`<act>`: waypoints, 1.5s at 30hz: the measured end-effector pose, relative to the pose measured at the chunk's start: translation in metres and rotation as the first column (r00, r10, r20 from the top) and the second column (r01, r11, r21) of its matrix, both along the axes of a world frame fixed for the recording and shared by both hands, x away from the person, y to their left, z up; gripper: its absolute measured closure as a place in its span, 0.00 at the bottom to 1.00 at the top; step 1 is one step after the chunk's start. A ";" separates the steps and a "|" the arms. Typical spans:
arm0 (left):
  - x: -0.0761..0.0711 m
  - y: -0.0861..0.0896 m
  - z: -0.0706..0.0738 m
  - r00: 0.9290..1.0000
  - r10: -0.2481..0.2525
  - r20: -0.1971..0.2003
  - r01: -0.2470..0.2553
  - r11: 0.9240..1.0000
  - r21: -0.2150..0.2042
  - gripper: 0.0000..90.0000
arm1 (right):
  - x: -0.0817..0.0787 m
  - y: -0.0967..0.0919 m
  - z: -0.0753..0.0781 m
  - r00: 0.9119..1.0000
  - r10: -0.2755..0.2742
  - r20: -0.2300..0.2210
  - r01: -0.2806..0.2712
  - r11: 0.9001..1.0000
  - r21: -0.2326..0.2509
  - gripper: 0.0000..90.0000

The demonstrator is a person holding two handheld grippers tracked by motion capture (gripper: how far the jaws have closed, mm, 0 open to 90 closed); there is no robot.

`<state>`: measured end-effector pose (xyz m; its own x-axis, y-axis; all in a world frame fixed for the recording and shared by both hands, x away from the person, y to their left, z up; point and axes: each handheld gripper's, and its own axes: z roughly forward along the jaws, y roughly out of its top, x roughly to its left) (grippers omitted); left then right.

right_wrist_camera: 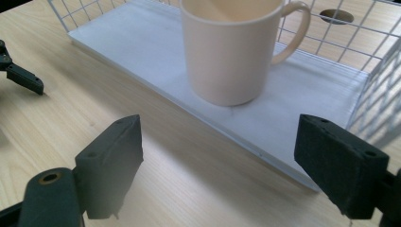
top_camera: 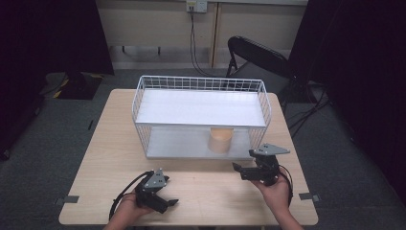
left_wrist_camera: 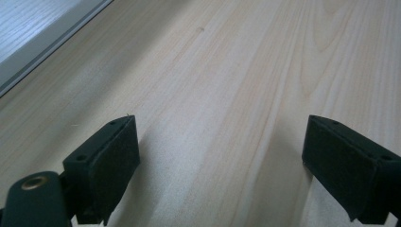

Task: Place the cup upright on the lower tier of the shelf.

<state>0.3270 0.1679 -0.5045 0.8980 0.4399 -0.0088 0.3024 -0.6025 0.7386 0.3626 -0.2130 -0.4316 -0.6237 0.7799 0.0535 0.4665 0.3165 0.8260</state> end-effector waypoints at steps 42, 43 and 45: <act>0.000 0.000 0.000 1.000 0.003 0.000 -0.003 1.000 0.000 0.13 | -0.022 -0.059 -0.023 1.000 0.007 -0.028 -0.009 0.998 -0.057 0.17; 0.000 0.000 0.000 1.000 0.003 0.000 -0.003 1.000 -0.001 0.13 | -0.023 -0.062 -0.024 1.000 0.004 -0.026 -0.006 0.998 -0.060 0.17; 0.000 0.000 0.000 1.000 0.003 0.000 -0.003 1.000 0.000 0.13 | -0.023 -0.066 -0.026 1.000 -0.002 -0.031 0.000 0.998 -0.062 0.17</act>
<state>0.3268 0.1678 -0.5045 0.8969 0.4422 -0.0085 0.3037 -0.6017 0.7387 0.3392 -0.2790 -0.4576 -0.6217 0.7829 0.0248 0.4922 0.3659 0.7898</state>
